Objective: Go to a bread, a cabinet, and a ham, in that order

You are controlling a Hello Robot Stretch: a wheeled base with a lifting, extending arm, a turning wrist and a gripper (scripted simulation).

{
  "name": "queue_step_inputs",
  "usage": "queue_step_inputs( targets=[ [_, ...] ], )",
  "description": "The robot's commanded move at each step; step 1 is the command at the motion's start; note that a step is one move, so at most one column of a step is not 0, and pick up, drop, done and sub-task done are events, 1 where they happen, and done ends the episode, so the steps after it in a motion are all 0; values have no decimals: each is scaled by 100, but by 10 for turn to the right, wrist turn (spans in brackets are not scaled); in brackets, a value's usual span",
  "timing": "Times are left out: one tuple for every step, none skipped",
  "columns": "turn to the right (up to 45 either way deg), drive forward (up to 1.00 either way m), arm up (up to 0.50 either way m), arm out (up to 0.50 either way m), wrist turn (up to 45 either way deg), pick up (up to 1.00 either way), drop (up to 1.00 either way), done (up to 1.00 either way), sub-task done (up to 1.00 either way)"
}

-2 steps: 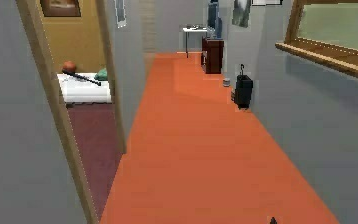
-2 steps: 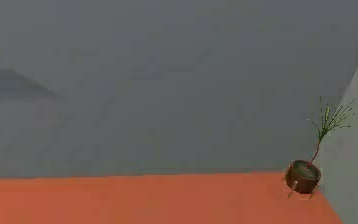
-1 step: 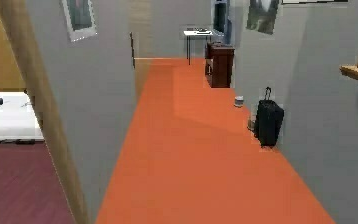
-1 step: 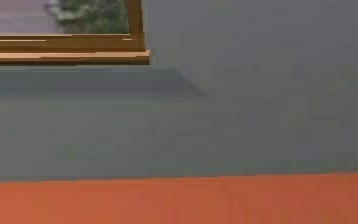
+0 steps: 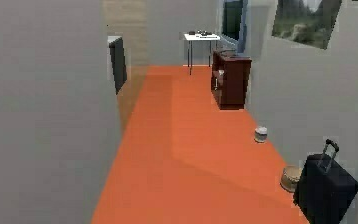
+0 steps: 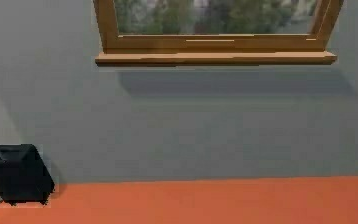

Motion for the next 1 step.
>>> queue_step_inputs(
  targets=[
    [0, 100, 0, 0, 0, 0, 0, 0, 0]
  ],
)
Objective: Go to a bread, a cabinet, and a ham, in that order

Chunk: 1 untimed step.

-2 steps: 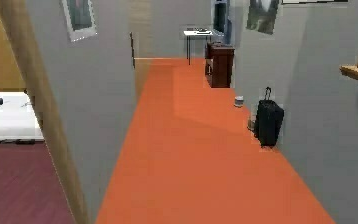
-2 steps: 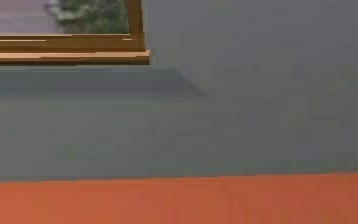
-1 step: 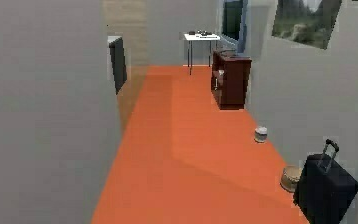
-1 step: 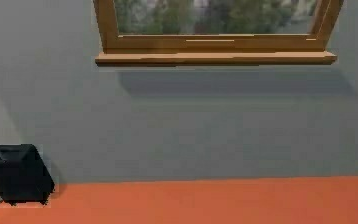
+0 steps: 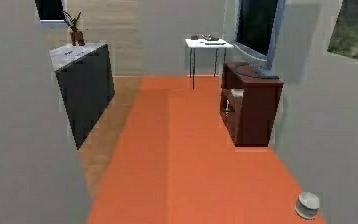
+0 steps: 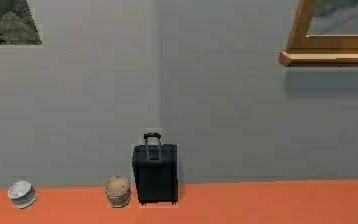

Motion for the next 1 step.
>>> queue_step_inputs(
  targets=[
    [-120, 0, 0, 0, 0, 0, 0, 0, 0]
  ],
)
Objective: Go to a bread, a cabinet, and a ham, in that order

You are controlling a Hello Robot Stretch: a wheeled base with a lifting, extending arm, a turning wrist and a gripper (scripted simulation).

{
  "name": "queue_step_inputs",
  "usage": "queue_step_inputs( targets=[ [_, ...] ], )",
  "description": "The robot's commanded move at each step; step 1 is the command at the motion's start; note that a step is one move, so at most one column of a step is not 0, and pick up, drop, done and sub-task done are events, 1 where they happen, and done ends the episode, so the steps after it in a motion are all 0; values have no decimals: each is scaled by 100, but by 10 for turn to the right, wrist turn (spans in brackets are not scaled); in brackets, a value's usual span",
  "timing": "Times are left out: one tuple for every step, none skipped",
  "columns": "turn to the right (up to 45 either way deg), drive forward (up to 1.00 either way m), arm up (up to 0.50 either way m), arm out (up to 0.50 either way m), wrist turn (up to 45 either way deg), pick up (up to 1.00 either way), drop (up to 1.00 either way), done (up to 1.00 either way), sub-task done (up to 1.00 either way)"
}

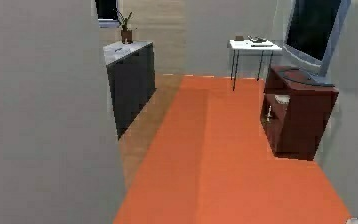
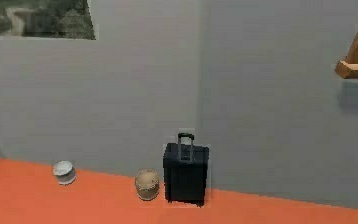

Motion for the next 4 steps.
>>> queue_step_inputs(
  targets=[
    [0, 100, 0, 0, 0, 0, 0, 0, 0],
    [0, 40, 0, 0, 0, 0, 0, 0, 0],
    [0, 100, 0, 0, 0, 0, 0, 0, 0],
    [30, 0, 0, 0, 0, 0, 0, 0, 0]
  ],
)
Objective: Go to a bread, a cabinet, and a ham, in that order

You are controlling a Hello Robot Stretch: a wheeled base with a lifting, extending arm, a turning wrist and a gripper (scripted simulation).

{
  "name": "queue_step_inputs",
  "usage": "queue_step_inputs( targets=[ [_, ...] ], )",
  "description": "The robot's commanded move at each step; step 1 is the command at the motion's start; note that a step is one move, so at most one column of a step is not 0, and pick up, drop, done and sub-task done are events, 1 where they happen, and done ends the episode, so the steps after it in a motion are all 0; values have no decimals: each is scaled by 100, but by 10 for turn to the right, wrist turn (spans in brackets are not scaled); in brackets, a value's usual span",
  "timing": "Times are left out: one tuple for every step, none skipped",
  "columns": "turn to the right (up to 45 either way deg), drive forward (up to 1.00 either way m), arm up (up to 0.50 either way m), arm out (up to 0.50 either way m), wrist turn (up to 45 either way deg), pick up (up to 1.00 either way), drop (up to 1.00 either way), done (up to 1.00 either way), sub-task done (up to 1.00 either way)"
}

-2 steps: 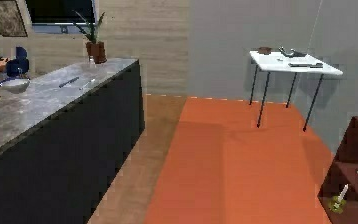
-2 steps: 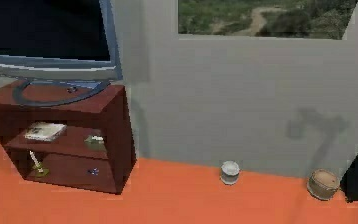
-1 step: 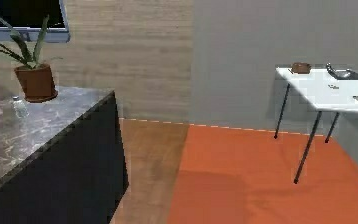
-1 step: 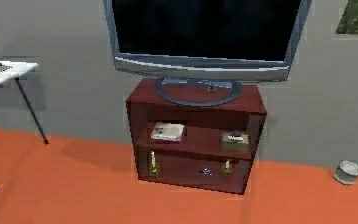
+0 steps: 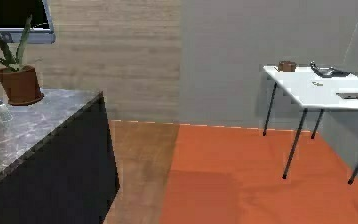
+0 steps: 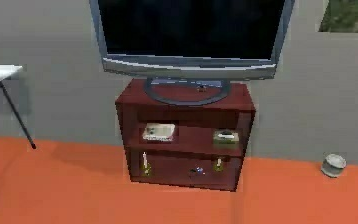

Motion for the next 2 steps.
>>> queue_step_inputs(
  targets=[
    [0, 100, 0, 0, 0, 0, 0, 0, 0],
    [0, 50, 0, 0, 0, 0, 0, 0, 0]
  ],
)
